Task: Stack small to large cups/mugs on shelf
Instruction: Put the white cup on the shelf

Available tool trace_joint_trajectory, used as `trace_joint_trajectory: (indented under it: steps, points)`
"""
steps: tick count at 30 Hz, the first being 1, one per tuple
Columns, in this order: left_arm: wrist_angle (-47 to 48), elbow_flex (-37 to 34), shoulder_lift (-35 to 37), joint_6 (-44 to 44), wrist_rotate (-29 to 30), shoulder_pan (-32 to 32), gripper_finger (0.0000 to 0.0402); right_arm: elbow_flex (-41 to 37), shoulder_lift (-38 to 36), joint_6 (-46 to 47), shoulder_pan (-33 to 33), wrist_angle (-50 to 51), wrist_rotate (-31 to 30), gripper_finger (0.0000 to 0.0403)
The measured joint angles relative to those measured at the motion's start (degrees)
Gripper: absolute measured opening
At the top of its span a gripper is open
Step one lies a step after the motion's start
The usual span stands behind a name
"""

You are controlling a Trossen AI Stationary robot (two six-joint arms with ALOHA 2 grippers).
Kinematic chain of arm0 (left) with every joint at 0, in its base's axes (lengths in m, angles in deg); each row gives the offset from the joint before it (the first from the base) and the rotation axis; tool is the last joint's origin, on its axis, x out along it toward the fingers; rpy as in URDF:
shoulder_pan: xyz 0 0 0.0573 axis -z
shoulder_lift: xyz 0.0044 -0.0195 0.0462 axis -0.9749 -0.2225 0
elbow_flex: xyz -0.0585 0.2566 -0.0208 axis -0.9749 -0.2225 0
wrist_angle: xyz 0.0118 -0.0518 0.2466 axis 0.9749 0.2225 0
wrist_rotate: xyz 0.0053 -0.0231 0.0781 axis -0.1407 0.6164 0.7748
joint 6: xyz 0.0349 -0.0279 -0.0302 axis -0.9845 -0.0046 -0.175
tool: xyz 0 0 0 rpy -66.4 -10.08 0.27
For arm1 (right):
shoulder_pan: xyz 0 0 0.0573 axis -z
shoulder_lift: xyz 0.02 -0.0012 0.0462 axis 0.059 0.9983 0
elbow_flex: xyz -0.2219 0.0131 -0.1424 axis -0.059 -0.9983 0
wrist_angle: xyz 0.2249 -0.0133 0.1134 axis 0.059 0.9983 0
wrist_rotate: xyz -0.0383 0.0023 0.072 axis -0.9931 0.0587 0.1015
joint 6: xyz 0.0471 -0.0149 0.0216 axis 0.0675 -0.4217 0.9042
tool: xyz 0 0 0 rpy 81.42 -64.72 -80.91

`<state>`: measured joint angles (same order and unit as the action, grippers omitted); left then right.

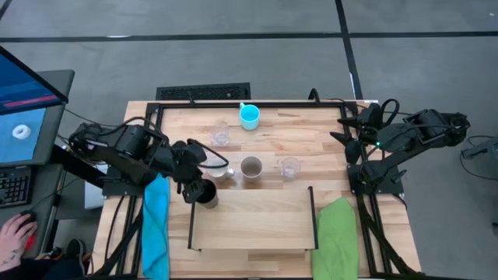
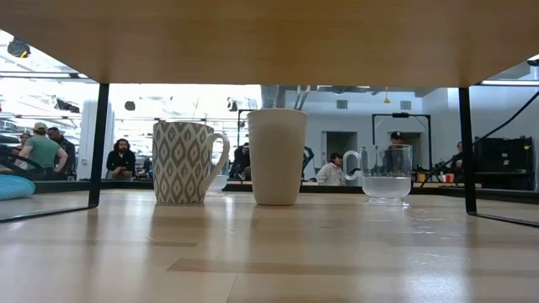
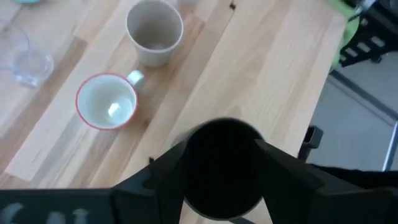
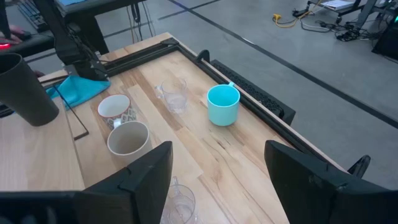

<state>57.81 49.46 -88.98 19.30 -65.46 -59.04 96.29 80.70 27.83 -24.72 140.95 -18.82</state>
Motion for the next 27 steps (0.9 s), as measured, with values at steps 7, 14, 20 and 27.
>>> trace_joint_trajectory:
  steps: [7, 14, 20, 27]
  points:
    - [-3.4, 8.5, 0.1, -7.5, 9.2, -5.3, 0.0171, 0.0, 0.0, 0.0, 0.0, -0.9, 0.0, 0.0279]
    - [-7.6, 8.9, -1.5, -17.8, 9.5, -13.8, 0.0171, 0.0, 0.7, 0.0, 0.1, -1.4, 0.0, 0.0279]
    - [-7.8, 8.8, -6.1, -25.1, 4.7, -17.5, 0.0172, 0.0, 1.7, 0.0, 0.1, -1.4, 0.0, 0.0279]
    - [-8.5, 8.8, -12.6, -30.5, 3.2, -19.2, 0.0189, 0.0, 2.1, 0.0, 0.1, -1.2, 0.0, 0.0279]
